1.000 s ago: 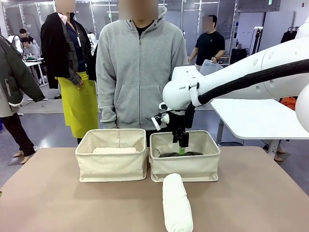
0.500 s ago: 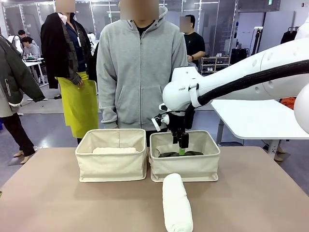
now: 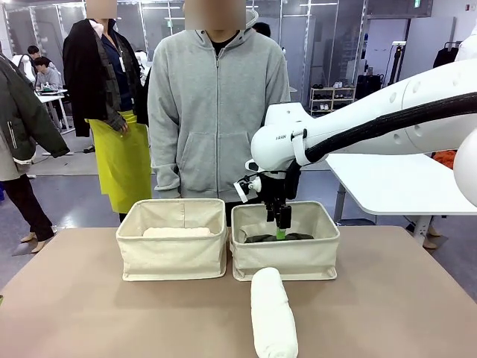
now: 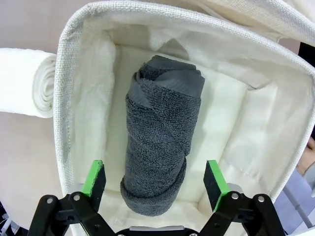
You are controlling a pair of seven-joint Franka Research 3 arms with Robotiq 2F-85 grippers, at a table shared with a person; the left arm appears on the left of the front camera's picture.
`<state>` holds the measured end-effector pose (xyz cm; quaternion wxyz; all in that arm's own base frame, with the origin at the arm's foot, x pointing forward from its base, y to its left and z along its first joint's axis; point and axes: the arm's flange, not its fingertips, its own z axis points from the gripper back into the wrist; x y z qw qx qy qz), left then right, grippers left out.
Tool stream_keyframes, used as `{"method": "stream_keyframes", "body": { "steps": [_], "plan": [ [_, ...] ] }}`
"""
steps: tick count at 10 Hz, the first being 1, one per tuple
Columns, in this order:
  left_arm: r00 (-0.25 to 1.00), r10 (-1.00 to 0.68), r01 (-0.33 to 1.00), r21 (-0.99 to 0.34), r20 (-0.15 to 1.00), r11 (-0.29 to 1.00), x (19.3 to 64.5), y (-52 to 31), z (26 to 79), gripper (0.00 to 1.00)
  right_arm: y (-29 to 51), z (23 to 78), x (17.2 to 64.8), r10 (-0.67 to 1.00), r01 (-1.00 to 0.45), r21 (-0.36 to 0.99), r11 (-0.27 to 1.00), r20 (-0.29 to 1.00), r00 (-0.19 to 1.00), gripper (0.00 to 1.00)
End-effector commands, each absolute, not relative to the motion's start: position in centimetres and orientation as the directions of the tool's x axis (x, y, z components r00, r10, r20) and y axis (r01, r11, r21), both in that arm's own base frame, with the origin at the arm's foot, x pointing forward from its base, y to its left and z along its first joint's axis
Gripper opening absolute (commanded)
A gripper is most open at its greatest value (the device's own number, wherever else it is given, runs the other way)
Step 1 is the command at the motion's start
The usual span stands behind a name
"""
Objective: Divide the towels into two baskets.
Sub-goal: Pick up one hotel-folded towel from the bottom of the table and place it in the Fabric basket indicated by the person.
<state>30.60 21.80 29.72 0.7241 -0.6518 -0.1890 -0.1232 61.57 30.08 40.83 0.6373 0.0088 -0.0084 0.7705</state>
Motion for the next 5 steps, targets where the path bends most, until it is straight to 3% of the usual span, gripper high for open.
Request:
{"method": "stream_keyframes", "body": {
  "steps": [1, 3, 5],
  "plan": [
    [0.895, 0.070, 0.431, -0.894, 0.441, 0.124, 30.3, 21.9, 30.1, 1.00, 30.1, 40.9, 61.5, 0.981, -0.981, -0.003, -0.194, 0.026, -0.194, 1.00],
    [0.895, 0.070, 0.431, -0.894, 0.441, 0.124, 30.3, 21.9, 30.1, 1.00, 30.1, 40.8, 61.6, 0.982, -0.982, -0.002, -0.188, 0.024, -0.188, 1.00],
    [0.895, 0.070, 0.431, -0.894, 0.441, 0.124, 30.3, 21.9, 30.1, 1.00, 26.9, 43.8, 58.1, 0.989, -0.995, 0.031, -0.092, 0.121, -0.088, 1.00]
  ]
}}
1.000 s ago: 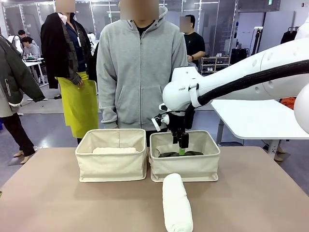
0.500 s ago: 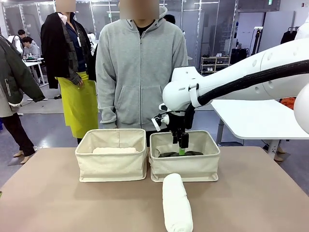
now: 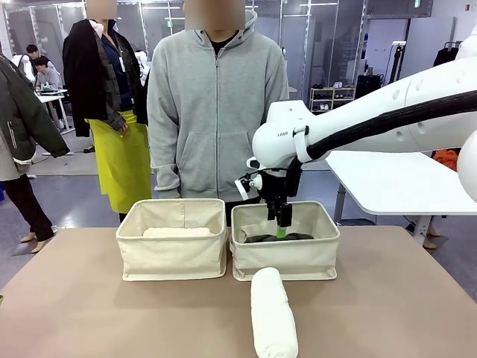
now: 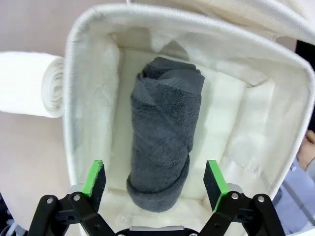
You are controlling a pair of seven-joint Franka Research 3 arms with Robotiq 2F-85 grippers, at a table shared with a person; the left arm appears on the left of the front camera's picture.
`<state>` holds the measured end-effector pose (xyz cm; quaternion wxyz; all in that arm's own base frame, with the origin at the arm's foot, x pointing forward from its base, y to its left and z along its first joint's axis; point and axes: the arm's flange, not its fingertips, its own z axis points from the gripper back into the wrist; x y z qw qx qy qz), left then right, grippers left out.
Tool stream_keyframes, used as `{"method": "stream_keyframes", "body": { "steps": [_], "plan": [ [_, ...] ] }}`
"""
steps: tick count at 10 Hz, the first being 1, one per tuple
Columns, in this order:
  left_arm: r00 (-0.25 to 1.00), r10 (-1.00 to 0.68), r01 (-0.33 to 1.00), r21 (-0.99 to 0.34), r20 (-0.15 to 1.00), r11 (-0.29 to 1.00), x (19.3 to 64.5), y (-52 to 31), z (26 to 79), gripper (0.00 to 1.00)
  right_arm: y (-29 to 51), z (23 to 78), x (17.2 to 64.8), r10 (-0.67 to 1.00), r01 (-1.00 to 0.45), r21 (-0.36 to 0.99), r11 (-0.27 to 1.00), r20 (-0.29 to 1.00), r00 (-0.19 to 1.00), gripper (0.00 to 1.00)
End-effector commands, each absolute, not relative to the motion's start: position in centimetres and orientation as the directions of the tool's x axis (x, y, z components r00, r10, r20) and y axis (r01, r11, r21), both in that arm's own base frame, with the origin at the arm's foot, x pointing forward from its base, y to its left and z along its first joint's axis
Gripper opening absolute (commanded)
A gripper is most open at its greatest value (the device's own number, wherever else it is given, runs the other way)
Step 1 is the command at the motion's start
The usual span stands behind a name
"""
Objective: Divide the towels into two baskets.
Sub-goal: Pick up one hotel-folded towel from the bottom of the table and place it in the Fabric basket indicated by the person.
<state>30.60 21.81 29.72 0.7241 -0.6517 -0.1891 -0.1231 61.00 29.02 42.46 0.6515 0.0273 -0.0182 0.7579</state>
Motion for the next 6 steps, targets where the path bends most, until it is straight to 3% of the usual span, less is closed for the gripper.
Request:
{"method": "stream_keyframes", "body": {
  "steps": [1, 4, 6],
  "plan": [
    [0.895, 0.070, 0.431, -0.894, 0.441, 0.124, 30.3, 21.9, 30.1, 1.00, 25.1, 44.7, 56.9, 0.991, -0.999, 0.026, -0.048, 0.130, -0.044, 1.00],
    [0.895, 0.070, 0.431, -0.894, 0.441, 0.124, 30.3, 21.9, 30.1, 1.00, 18.7, 47.5, 54.1, 0.957, -0.990, 0.059, 0.126, 0.257, 0.137, 1.00],
    [0.895, 0.070, 0.431, -0.894, 0.441, 0.124, 30.3, 21.9, 30.1, 1.00, 12.3, 48.3, 52.3, 0.850, -0.948, 0.190, 0.257, 0.422, 0.315, 1.00]
  ]
}}
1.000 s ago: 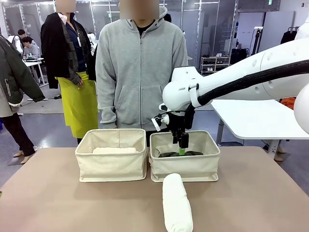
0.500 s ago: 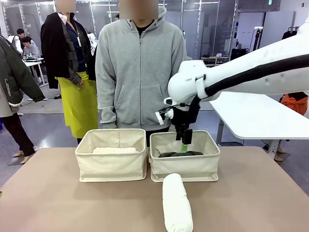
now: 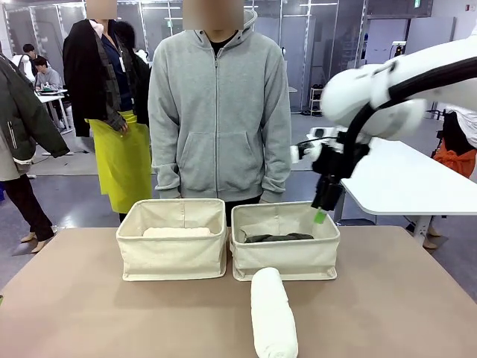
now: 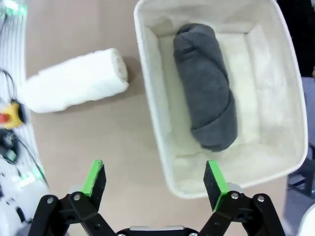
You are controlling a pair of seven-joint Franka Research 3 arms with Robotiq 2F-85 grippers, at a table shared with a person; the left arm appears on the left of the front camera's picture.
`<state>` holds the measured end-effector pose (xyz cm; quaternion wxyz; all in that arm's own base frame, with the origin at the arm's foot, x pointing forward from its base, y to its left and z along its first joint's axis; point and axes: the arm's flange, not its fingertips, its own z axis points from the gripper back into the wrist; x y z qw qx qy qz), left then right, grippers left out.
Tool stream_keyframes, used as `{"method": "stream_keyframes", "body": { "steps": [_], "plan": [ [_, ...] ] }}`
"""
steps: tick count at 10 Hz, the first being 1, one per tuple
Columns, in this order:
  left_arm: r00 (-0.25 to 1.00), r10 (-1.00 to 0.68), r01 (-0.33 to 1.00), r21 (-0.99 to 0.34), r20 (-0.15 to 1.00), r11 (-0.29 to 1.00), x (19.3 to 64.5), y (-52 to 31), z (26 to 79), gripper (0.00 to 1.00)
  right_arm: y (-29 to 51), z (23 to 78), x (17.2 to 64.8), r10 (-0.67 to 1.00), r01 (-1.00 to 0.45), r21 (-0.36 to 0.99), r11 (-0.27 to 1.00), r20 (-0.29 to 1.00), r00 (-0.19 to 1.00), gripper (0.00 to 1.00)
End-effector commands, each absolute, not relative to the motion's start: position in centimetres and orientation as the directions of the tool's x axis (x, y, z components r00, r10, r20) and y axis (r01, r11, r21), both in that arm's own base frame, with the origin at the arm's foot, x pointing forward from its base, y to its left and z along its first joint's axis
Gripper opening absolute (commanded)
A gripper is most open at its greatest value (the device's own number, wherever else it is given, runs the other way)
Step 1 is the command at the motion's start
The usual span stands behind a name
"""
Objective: Divide the towels into two baskets.
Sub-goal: Pick up one hotel-folded towel from the bottom of the table and place it in the Fabric basket indicated by the person.
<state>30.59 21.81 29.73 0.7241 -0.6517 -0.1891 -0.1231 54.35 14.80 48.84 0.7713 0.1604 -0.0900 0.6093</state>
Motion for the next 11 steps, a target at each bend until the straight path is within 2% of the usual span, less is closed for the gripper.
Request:
{"method": "stream_keyframes", "body": {
  "steps": [1, 3, 4, 6, 7, 9, 11],
  "plan": [
    [0.895, 0.070, 0.431, -0.894, 0.441, 0.124, 30.3, 21.9, 30.1, 1.00, 9.3, 48.4, 51.1, 0.800, -0.915, 0.267, 0.301, 0.451, 0.395, 1.00],
    [0.895, 0.070, 0.431, -0.894, 0.441, 0.124, 30.3, 21.9, 30.1, 1.00, 2.0, 47.7, 47.5, 0.658, -0.786, 0.447, 0.427, 0.442, 0.609, 1.00],
    [0.895, 0.070, 0.431, -0.894, 0.441, 0.124, 30.3, 21.9, 30.1, 1.00, -1.5, 47.0, 45.7, 0.576, -0.728, 0.535, 0.429, 0.458, 0.677, 1.00],
    [0.895, 0.070, 0.431, -0.894, 0.441, 0.124, 30.3, 21.9, 30.1, 1.00, -8.3, 44.9, 42.2, 0.397, -0.632, 0.679, 0.373, 0.499, 0.771, 1.00],
    [0.895, 0.070, 0.431, -0.894, 0.441, 0.124, 30.3, 21.9, 30.1, 1.00, -12.7, 43.1, 40.1, 0.252, -0.558, 0.736, 0.383, 0.499, 0.830, 1.00],
    [0.895, 0.070, 0.431, -0.894, 0.441, 0.124, 30.3, 21.9, 30.1, 1.00, -18.3, 39.7, 36.4, 0.040, -0.446, 0.822, 0.354, 0.463, 0.885, 1.00],
    [0.895, 0.070, 0.431, -0.894, 0.441, 0.124, 30.3, 21.9, 30.1, 1.00, -22.2, 35.9, 34.2, -0.085, -0.354, 0.902, 0.248, 0.384, 0.920, 1.00]
  ]
}}
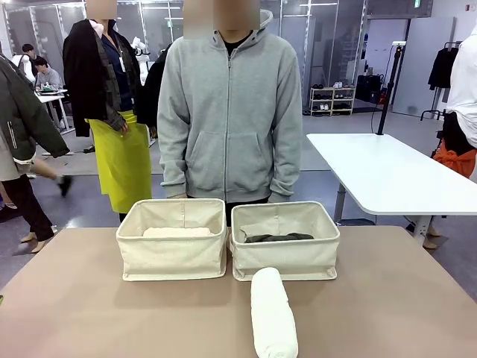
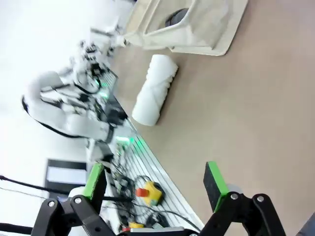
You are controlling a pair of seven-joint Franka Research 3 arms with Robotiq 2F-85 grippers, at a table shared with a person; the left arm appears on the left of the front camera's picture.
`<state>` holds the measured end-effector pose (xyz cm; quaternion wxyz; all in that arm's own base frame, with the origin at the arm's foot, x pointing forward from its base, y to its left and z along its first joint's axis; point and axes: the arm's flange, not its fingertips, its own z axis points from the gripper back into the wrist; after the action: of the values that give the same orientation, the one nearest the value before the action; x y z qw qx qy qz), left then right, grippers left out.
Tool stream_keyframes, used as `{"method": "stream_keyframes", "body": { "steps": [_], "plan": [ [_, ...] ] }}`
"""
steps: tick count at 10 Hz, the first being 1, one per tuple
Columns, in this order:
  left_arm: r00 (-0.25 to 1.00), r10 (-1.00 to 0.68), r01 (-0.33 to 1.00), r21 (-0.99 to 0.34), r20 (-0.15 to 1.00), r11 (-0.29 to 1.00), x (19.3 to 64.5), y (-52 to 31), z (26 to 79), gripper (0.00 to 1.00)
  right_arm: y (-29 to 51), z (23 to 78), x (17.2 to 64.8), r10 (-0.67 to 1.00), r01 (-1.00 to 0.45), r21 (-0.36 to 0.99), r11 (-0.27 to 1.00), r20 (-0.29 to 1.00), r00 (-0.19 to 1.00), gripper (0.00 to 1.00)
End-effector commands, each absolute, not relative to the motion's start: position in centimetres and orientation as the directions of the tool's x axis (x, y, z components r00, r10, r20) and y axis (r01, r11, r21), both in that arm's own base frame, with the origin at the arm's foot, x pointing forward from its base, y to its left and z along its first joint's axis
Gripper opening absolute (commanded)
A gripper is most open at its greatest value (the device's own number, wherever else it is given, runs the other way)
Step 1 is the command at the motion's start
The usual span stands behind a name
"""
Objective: Divide the towels into two baskets.
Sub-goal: Pick up one hotel-folded towel from the bottom of the table and place it in the Fabric basket indicated by the person.
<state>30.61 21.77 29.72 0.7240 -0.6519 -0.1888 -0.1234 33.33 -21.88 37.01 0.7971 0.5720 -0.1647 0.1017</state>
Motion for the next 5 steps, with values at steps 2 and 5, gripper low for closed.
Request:
{"method": "stream_keyframes", "body": {
  "steps": [2, 5],
  "plan": [
    [0.895, 0.070, 0.431, -0.894, 0.441, 0.124, 30.3, 21.9, 30.1, 1.00, -24.6, 32.9, 33.0, -0.119, -0.269, 0.939, 0.213, 0.298, 0.947, 1.00],
    [0.895, 0.070, 0.431, -0.894, 0.441, 0.124, 30.3, 21.9, 30.1, 1.00, -23.9, 33.3, 32.0, -0.116, -0.265, 0.933, 0.242, 0.299, 0.947, 1.00]
  ]
}}
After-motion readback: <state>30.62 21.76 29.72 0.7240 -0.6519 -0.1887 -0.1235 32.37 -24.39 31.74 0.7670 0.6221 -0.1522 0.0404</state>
